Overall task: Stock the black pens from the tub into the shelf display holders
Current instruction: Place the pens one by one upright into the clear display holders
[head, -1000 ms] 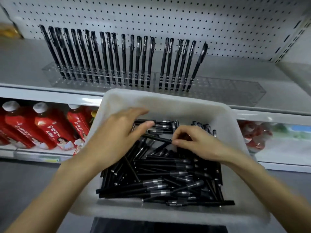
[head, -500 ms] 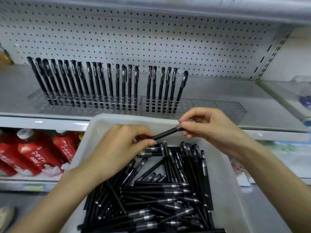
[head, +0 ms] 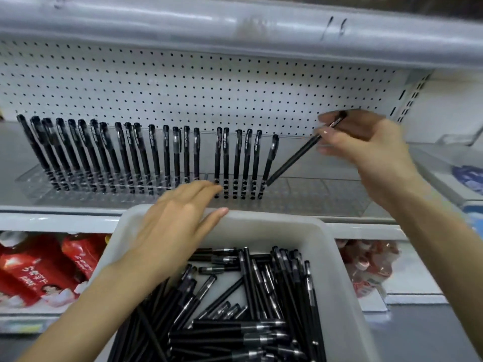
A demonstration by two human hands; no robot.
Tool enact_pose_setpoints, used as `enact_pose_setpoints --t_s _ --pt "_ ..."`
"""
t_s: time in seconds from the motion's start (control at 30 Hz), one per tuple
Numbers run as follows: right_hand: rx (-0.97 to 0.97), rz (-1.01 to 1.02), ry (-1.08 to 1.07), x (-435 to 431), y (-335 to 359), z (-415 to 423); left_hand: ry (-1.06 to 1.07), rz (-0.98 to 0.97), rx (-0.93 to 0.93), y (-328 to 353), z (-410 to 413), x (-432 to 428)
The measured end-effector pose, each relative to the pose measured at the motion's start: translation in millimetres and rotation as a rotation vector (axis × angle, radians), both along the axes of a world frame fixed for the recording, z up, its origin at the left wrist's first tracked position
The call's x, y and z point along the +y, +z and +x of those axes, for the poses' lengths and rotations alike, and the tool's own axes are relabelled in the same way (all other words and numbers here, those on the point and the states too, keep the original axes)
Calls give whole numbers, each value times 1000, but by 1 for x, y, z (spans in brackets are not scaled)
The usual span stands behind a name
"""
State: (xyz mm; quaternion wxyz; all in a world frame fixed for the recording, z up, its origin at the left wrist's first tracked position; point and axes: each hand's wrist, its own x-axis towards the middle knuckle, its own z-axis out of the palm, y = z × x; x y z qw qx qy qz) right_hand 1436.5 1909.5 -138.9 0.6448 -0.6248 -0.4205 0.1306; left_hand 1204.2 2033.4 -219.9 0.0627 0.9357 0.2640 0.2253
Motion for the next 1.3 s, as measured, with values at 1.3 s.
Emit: enact_pose_setpoints --t_s 1.3 --pt "-261 -365 157 64 -18 24 95 184 192 -38 5 13"
